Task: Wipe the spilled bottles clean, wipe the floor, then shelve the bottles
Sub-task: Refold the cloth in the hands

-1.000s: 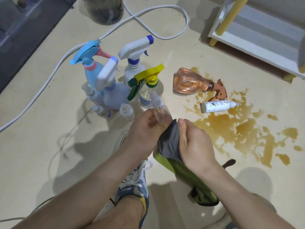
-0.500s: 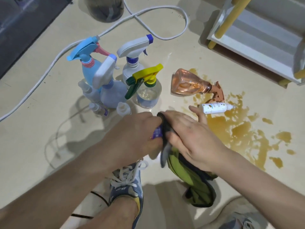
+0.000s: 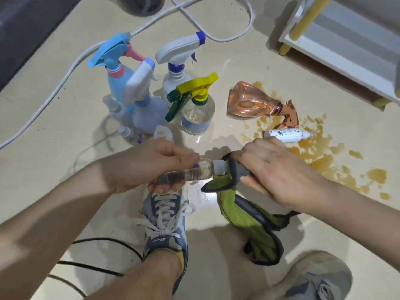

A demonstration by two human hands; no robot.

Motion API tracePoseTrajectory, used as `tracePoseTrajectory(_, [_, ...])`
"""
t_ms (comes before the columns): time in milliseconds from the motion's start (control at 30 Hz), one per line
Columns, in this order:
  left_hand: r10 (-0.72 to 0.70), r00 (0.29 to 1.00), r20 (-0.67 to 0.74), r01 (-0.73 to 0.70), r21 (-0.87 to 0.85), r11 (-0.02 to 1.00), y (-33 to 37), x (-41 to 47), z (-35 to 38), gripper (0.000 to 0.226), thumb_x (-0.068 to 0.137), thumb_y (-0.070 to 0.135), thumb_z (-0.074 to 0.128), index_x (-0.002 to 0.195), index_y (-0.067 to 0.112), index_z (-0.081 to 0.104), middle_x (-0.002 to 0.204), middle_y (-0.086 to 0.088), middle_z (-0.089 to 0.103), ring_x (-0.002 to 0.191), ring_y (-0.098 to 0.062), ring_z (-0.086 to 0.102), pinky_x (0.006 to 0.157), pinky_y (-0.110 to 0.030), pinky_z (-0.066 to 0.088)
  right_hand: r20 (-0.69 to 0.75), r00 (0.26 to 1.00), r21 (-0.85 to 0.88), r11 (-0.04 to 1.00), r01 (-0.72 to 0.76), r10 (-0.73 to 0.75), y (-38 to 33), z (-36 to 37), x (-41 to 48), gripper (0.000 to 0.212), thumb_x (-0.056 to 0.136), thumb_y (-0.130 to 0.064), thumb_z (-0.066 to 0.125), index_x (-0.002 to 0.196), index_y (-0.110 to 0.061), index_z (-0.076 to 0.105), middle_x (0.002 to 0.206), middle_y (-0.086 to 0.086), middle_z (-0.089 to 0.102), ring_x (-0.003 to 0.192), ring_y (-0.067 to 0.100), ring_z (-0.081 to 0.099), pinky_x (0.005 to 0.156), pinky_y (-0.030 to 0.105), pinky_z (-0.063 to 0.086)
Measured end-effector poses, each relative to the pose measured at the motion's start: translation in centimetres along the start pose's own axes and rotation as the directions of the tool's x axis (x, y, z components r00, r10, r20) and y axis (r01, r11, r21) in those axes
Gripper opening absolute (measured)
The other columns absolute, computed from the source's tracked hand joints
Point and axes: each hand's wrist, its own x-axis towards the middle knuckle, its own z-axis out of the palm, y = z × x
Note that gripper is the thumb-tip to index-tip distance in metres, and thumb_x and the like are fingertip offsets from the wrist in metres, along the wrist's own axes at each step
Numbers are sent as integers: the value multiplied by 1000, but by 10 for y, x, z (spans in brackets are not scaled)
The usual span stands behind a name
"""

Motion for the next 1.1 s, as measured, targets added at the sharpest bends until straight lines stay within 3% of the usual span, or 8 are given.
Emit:
tracePoseTrajectory(200, [170, 969, -181, -101, 335, 937, 12, 0, 19, 51, 81, 67, 58, 85, 18, 73, 56, -1, 57, 48, -12, 48, 48, -26, 39, 61, 992, 279, 953, -119, 106, -31, -2, 26, 42, 98, -46, 39, 109, -10, 60, 88, -1, 58, 81, 18, 54, 75, 35, 41])
tracePoseTrajectory(333, [571, 803, -171, -231, 793, 563, 11, -12, 18, 45, 83, 63, 48, 96, 26, 71, 65, 2, 60, 61, -10, 55, 53, -37, 46, 211, 970, 656, 717, -234, 123, -24, -6, 23, 37, 97, -55, 42, 90, -20, 52, 75, -16, 53, 67, -4, 49, 62, 13, 38])
tracePoseTrajectory(433, [712, 702, -2, -317, 895, 315, 4, -12, 21, 37, 88, 52, 46, 111, 28, 62, 75, 6, 63, 67, -15, 60, 51, -35, 48, 509, 859, 779, 399, -484, 48, -9, -14, 19, 72, 85, -68, 53, 94, 3, 54, 80, 22, 57, 73, 16, 50, 68, 30, 41])
tracePoseTrajectory(500, [607, 789, -93, -275, 831, 484, 3, -7, 28, 31, 90, 56, 45, 106, 35, 61, 73, 7, 64, 66, -10, 60, 55, -35, 48, 590, 805, 740, 356, -570, 62, -4, -17, 17, 87, 83, -73, 52, 103, 11, 52, 92, 36, 56, 78, 29, 54, 75, 40, 45])
tracePoseTrajectory(633, [65, 943, -327, -30, 112, 993, 13, 15, 32, 47, 93, 52, 51, 75, 12, 69, 49, 2, 57, 38, -11, 43, 41, -22, 33, 163, 957, 368, 885, -286, 241, -20, -10, 13, 56, 96, -55, 32, 96, -8, 61, 81, 9, 66, 75, 31, 62, 69, 44, 50])
tracePoseTrajectory(767, [-226, 962, -150, 162, -352, 922, 12, 20, 28, 41, 94, 35, 57, 65, 6, 60, 50, -15, 51, 29, -11, 32, 34, -12, 17, -128, 992, -62, 998, 4, -11, -23, -8, 10, 38, 97, -28, 41, 110, 0, 63, 84, 10, 63, 75, 30, 57, 73, 40, 39])
tracePoseTrajectory(900, [-165, 950, -264, 89, -276, 957, 19, 22, 32, 46, 95, 41, 55, 67, 6, 62, 54, -16, 57, 30, -11, 36, 36, -14, 23, 7, 998, 120, 991, -55, 55, -13, 3, 7, 39, 102, -38, 32, 118, -8, 51, 89, 4, 55, 81, 23, 51, 73, 40, 40])
tracePoseTrajectory(1100, [303, 811, -500, -133, 347, 928, 21, 16, 40, 54, 88, 57, 52, 69, 9, 68, 54, -8, 60, 46, -9, 45, 52, -27, 37, 422, 795, 852, 111, -512, 435, -2, -9, 26, 71, 94, -61, 45, 86, 8, 62, 83, 34, 65, 72, 23, 60, 68, 35, 46])
